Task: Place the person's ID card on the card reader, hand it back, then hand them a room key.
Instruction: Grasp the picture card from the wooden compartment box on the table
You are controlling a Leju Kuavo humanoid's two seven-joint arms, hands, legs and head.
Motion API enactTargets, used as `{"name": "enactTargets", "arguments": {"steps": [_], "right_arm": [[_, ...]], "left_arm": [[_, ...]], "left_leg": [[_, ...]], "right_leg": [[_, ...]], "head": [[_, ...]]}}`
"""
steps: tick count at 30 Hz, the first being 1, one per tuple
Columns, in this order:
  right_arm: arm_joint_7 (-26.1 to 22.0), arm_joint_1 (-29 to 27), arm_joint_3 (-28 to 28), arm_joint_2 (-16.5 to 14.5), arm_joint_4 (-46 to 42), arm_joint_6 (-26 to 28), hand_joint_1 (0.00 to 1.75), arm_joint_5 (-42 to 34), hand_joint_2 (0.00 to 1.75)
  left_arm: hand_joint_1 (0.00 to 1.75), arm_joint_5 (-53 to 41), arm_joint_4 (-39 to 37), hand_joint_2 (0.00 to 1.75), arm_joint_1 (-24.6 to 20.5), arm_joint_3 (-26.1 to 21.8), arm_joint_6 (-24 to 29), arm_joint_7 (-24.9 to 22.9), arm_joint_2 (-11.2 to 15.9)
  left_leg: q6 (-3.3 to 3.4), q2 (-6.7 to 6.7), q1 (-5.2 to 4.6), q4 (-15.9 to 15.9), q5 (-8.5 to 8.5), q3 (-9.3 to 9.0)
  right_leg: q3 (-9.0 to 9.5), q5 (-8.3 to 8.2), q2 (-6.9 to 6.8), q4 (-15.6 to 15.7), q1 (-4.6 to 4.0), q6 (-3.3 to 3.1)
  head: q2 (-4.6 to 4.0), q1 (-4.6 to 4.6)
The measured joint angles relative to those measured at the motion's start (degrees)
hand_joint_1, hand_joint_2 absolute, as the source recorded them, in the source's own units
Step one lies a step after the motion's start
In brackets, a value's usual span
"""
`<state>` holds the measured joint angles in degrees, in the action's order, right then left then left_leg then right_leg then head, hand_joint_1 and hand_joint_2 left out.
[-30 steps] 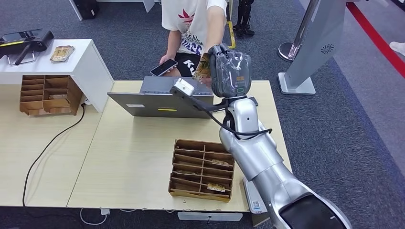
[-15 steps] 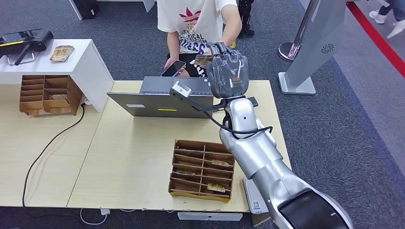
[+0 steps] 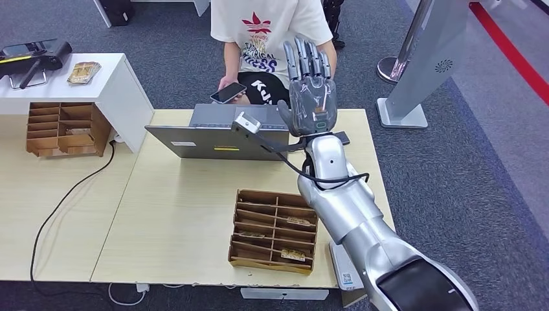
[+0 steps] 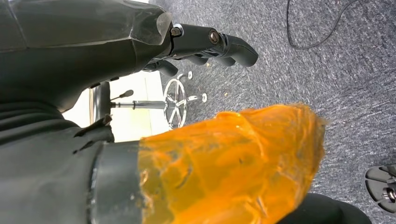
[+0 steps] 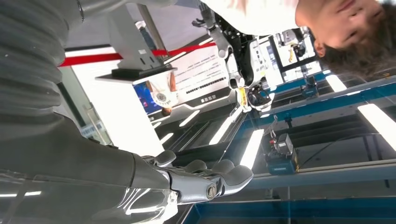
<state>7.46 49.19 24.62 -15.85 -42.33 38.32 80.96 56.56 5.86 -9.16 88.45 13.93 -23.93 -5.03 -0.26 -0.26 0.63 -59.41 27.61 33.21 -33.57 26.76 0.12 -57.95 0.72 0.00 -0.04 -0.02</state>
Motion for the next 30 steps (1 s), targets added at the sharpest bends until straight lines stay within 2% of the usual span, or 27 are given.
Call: {"name": "enactTargets", "arguments": {"steps": [9, 12, 16, 17, 21, 24, 30], "right_arm": [[-7.0, -6.2, -2.3, 0.0, -8.5, 0.0, 0.0, -6.7, 1.75], [-10.1, -8.6, -3.3, -0.4, -11.6, -0.2, 0.0, -15.4, 1.75], [-13.4, -12.6, -4.0, -1.2, -16.7, -2.0, 0.0, -37.3, 0.0], [-14.0, -13.6, -4.1, -1.2, -18.0, -2.4, 0.0, -41.1, 0.0], [-16.4, -17.5, -4.6, -1.0, -23.4, -3.0, 0.0, -50.9, 1.75], [-17.0, -19.9, -4.8, -0.7, -27.4, -3.7, 0.0, -54.3, 1.75], [-17.1, -22.0, -4.8, -0.1, -31.9, -4.0, 0.0, -55.6, 1.75]], "left_arm": [[0.0, 1.6, 0.0, 0.0, 0.4, 0.0, 0.9, 0.5, 0.0], [0.0, 2.7, 0.0, 0.0, 0.7, 0.0, 1.3, 0.6, 0.0], [0.0, 4.6, 0.0, 0.0, 1.0, 0.0, 2.3, 0.6, 0.0], [0.0, 4.9, 0.0, 0.0, 1.0, 0.0, 2.5, 0.6, 0.0], [0.0, 6.3, 0.0, 0.0, 1.1, -0.1, 3.1, 0.4, 0.0], [0.0, 7.1, 0.0, 0.0, 1.2, -0.2, 3.4, 0.3, 0.0], [0.0, 7.3, 0.0, 0.0, 1.2, -0.4, 3.6, 0.2, 0.0]], "left_leg": [[0.01, 0.0, 0.0, 0.0, 0.01, 0.01], [0.01, 0.0, 0.0, 0.0, 0.01, 0.0], [0.01, -0.01, 0.0, 0.0, 0.01, 0.01], [0.01, -0.01, 0.0, 0.0, 0.01, 0.01], [0.01, -0.01, 0.0, 0.0, 0.01, 0.01], [0.01, -0.01, 0.0, 0.0, 0.02, 0.01], [0.01, 0.0, 0.0, 0.0, 0.02, 0.01]], "right_leg": [[0.0, 0.0, -0.01, 0.0, 0.0, 0.0], [0.0, 0.0, -0.01, 0.0, 0.0, 0.0], [0.0, 0.0, -0.02, 0.0, 0.0, 0.0], [0.0, 0.0, -0.02, 0.0, 0.0, 0.0], [-0.01, 0.01, -0.01, 0.0, 0.0, 0.01], [-0.02, 0.01, -0.01, 0.0, 0.0, 0.01], [-0.02, 0.01, 0.0, 0.0, 0.0, 0.01]], "head": [[0.0, 0.0], [0.0, 0.0], [0.0, 0.0], [0.0, 0.0], [0.0, 0.0], [0.0, 0.0], [0.0, 0.0]]}}
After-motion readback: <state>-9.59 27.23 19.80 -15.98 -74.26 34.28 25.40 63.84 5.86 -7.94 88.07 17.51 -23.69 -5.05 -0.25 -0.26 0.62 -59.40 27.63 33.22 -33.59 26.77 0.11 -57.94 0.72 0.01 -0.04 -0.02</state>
